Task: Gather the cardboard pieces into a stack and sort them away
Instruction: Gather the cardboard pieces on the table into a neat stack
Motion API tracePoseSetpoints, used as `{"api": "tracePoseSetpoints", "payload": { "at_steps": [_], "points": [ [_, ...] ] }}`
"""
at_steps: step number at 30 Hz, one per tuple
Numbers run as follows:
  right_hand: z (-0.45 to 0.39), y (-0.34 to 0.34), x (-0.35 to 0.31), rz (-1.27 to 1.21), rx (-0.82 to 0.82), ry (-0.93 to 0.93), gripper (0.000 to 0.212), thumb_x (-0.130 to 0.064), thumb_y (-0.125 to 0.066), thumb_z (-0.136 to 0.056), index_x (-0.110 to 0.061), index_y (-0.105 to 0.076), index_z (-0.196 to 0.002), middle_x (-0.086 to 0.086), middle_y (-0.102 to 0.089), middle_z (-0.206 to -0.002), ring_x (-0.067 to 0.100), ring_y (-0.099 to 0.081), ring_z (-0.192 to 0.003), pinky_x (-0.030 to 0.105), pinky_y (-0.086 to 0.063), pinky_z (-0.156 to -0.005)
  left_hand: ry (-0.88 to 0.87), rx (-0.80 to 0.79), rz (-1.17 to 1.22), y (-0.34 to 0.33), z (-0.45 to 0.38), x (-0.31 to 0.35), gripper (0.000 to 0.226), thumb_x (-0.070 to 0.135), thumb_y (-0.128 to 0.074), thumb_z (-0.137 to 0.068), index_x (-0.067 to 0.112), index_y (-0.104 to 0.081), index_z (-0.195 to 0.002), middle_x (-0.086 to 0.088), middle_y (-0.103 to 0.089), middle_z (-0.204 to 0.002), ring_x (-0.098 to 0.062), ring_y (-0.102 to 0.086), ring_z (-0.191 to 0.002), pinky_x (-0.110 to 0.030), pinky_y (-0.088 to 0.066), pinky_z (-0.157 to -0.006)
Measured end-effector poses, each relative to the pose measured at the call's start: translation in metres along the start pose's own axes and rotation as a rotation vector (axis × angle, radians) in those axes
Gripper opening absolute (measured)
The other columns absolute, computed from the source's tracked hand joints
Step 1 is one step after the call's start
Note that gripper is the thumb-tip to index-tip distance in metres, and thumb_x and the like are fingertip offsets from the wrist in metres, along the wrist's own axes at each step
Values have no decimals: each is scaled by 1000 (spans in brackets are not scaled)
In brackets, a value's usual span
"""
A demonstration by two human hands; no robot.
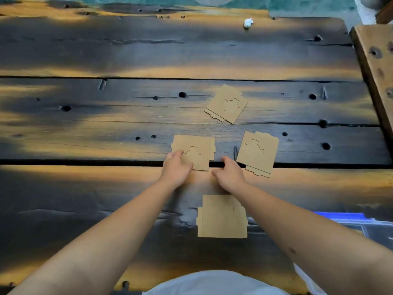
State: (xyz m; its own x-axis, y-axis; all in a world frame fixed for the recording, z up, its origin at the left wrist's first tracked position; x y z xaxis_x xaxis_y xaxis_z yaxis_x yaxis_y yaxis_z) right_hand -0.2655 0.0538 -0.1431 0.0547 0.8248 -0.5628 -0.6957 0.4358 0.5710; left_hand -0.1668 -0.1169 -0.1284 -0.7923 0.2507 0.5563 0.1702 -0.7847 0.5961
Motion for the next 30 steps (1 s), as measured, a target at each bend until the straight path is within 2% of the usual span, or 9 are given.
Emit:
{"api": "tracePoseSetpoints", "payload": {
  "at_steps": [2, 6, 12, 16, 19, 23, 25, 28, 30],
  "points": [
    [-10, -3, -11, 42, -12, 37, 49, -28, -63, -82, -14, -52, -128, 10, -54, -129, 27, -50, -118, 31, -38, -89, -40, -3, -60, 4, -13, 8, 63, 24, -59, -85, 12, -41, -144, -11, -33, -149, -26, -37, -136, -28, -25, -110],
    [-25, -14, -27, 55, -20, 74, 45, -26, -63, -81, -11, -54, -122, 10, -53, -126, 29, -47, -120, 34, -36, -96, -30, -18, -165, 3, -32, 9, 62, 27, -57, -84, 16, -42, -144, -16, -28, -154, -37, -28, -138, -36, -25, -115],
    [-29, -18, -30, 25, 11, 52, 53, -27, -64, -81, -8, -49, -129, 13, -49, -133, 30, -46, -123, 33, -35, -93, -37, -9, -209, -1, -32, 4, 57, 27, -56, -86, 16, -46, -140, -19, -28, -154, -38, -25, -139, -35, -23, -114],
    [-31, -17, -30, -2, -16, 59, 72, -34, -65, -84, -14, -35, -146, 9, -42, -148, 28, -39, -135, 37, -33, -108, 21, 41, -20, 3, -22, -6, 59, 23, -61, -85, 11, -44, -140, -15, -32, -147, -33, -37, -134, -32, -29, -112],
    [-30, -16, -29, -45, -44, 62, 77, -36, -67, -85, -17, -30, -150, 5, -36, -153, 28, -33, -139, 44, -30, -114, 156, 102, 204, 6, -11, -19, 61, 21, -63, -83, 12, -42, -140, -11, -33, -144, -28, -45, -127, -25, -31, -100],
    [-28, -13, -28, -111, -61, 87, 74, -32, -68, -86, -17, -33, -149, 4, -37, -152, 24, -36, -137, 38, -31, -112, 243, 117, 311, 7, -3, -29, 78, 24, -61, -82, 19, -26, -151, -11, -32, -152, -28, -39, -135, -34, -30, -109],
    [-29, -12, -27, -142, -88, 90, 73, -31, -69, -86, -18, -33, -148, 3, -38, -151, 21, -39, -135, 36, -32, -109, 276, 63, 388, 3, 0, -31, 77, 24, -59, -81, 22, -27, -151, -12, -47, -142, -32, -51, -126, -42, -41, -107],
    [-29, -11, -26, -133, -131, 105, 74, -30, -70, -86, -19, -32, -149, 3, -38, -151, 21, -40, -134, 36, -34, -109, 301, 10, 446, -2, 6, -36, 59, 21, -56, -79, 27, -43, -137, -11, -64, -115, -31, -64, -103, -45, -53, -90],
    [-28, -9, -26, -97, -132, 137, 75, -30, -71, -85, -19, -32, -148, 3, -39, -149, 20, -41, -132, 33, -34, -107, 311, 6, 459, -4, 9, -40, 29, 20, -55, -82, 35, -52, -106, -6, -65, -102, -25, -66, -88, -42, -55, -84]
  ]
}}
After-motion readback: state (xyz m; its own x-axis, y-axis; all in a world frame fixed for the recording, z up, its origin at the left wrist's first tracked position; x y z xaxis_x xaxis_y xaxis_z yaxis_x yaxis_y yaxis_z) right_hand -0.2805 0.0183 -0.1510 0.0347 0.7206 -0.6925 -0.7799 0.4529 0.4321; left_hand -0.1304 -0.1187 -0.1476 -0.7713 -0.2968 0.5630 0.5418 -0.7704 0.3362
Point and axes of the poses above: each hand's wrist, its own z-axis away from the middle knuckle, its own y-axis out of the back of the hand, x = y × z, the point moved 8 cm from there along -z, towards the middle knuckle
